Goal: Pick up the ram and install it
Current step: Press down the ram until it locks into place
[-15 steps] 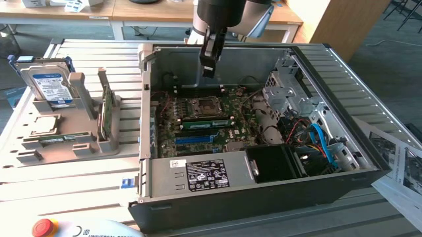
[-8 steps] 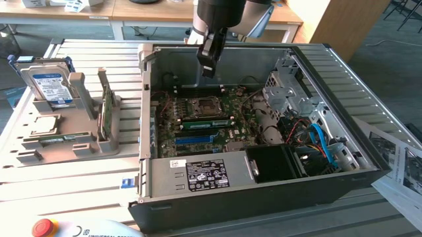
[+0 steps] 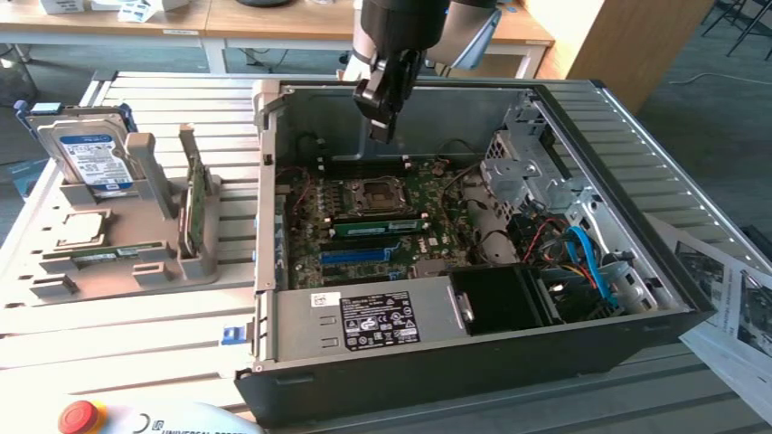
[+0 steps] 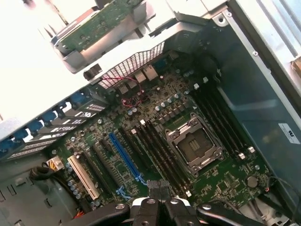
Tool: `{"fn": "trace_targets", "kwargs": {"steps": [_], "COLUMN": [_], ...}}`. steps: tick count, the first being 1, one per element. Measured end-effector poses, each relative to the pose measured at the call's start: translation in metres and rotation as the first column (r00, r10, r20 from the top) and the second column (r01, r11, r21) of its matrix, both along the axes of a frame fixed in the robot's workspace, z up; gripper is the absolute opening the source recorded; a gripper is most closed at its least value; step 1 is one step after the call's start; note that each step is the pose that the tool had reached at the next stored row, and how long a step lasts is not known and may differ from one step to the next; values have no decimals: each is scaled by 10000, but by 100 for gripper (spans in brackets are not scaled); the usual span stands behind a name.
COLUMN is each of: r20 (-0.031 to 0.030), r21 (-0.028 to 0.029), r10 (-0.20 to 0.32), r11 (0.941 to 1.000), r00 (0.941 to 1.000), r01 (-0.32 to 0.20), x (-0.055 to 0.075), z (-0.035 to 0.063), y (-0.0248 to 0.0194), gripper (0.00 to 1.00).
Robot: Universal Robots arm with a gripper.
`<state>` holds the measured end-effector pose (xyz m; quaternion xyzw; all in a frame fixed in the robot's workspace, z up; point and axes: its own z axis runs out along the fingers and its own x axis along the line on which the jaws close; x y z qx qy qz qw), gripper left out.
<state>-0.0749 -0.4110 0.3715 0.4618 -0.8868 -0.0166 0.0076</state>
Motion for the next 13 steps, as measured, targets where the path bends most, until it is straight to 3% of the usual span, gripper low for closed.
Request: {"fn": "trace_targets", "kwargs": {"steps": [6, 13], "r20": [0, 1], "r21": [0, 0], "r10": [-820, -1691], "r11": [9966, 9856], "r00": [9966, 9856], "r01": [820, 1691], "x": [0, 0], "z": [-2, -4], "y": [0, 0], "gripper": [11, 11]}}
